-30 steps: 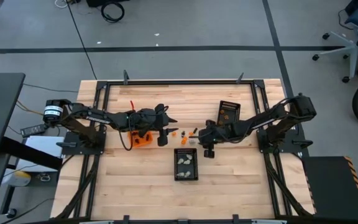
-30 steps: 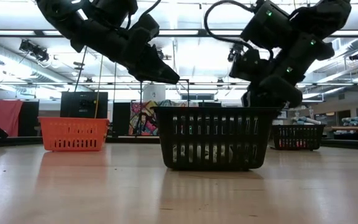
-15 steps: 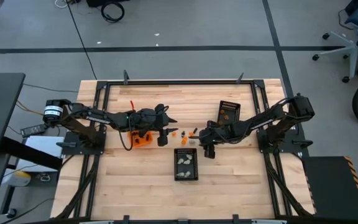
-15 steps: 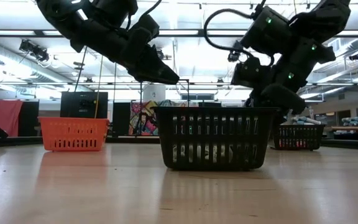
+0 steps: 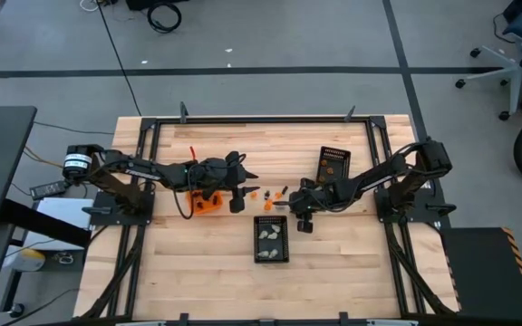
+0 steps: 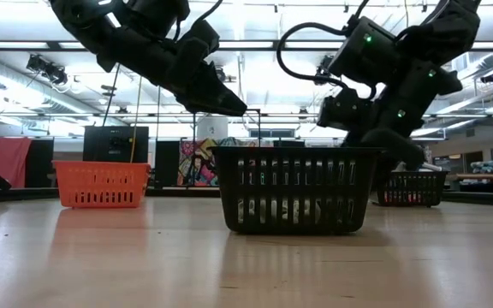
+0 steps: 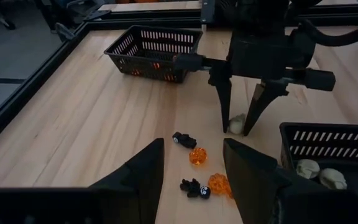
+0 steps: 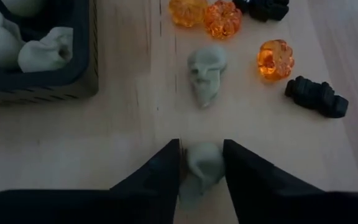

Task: Sort Halloween decoration
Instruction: Put the white skull toy into the bottom black bin

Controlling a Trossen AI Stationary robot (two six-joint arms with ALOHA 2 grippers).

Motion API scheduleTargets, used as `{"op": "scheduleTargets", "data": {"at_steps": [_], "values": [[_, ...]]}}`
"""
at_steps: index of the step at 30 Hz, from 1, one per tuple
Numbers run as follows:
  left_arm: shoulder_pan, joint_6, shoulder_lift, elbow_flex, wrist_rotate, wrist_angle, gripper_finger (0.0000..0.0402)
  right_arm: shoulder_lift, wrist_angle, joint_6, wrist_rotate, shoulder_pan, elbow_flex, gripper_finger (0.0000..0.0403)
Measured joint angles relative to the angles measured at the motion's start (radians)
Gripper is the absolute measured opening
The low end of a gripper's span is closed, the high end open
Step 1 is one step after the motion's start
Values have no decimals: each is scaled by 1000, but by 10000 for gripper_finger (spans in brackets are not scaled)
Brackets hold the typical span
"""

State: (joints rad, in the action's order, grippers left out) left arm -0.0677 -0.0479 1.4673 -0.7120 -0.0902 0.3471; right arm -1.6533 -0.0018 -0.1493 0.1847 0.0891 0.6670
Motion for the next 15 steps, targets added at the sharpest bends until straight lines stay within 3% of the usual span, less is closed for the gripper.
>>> {"op": "scheduleTargets", "data": {"at_steps": [5, 10, 15], "values": [[0, 0, 0, 0, 0, 0, 172, 5, -10, 17, 0, 0, -1, 99], [0, 0, 0, 0, 0, 0, 172, 5, -37, 18, 0, 0, 14, 99], [0, 1, 0, 0, 0, 0, 172, 1, -236, 35, 20, 7, 124, 101]]}}
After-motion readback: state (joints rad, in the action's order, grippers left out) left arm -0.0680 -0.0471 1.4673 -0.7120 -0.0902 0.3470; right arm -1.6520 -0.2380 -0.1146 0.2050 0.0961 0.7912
